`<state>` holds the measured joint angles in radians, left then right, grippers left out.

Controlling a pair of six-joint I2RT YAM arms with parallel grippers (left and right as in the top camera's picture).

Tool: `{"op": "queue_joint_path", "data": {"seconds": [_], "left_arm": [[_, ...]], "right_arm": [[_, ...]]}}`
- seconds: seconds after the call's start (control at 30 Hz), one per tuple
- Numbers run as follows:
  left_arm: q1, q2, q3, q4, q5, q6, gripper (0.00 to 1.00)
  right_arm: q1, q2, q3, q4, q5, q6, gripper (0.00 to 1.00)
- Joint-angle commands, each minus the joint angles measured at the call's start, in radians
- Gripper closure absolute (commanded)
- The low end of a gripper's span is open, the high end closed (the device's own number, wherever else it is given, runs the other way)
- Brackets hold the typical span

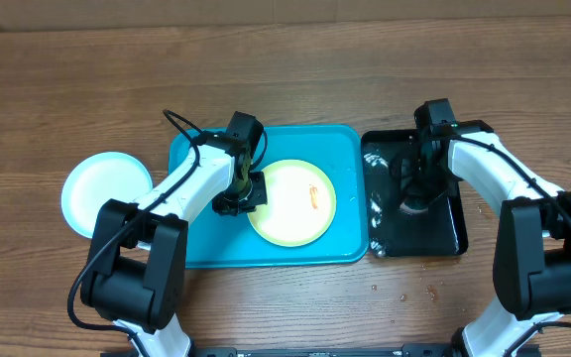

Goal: Clean dirty plates on tray and stack at the side
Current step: 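Lower right gripper into black tray and grasp green sponge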

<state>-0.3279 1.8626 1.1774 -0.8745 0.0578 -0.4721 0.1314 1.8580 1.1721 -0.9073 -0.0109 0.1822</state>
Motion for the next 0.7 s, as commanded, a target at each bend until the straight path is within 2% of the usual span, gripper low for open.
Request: {"op": "queue_joint_path", "data": {"seconds": [0.0,0.23,0.33,0.4,0.67], "left_arm": [[-0.006,-0.024,-0.004,0.004,-0.067,-0.008,0.96],[-0.002,-0.024,-0.004,-0.003,-0.068,-0.069,0.95],[0.003,-0.024,-0.004,-0.002,-0.068,-0.094,0.86],[0.003,-0.024,-0.004,0.001,-0.068,-0.093,0.83],[0.002,-0.024,-0.004,0.000,-0.065,-0.093,0.91]], "right_arm": [[-0.002,-0.018,0.053,-0.021,-0.021,0.001,0.96],[-0.002,-0.018,0.131,-0.095,-0.024,0.000,0.96],[-0.002,-0.018,0.131,-0.101,-0.024,0.000,0.96],[-0.002,-0.018,0.131,-0.113,-0.024,0.000,0.96],[-0.002,-0.017,0.065,-0.097,-0.024,0.000,0.95]]}}
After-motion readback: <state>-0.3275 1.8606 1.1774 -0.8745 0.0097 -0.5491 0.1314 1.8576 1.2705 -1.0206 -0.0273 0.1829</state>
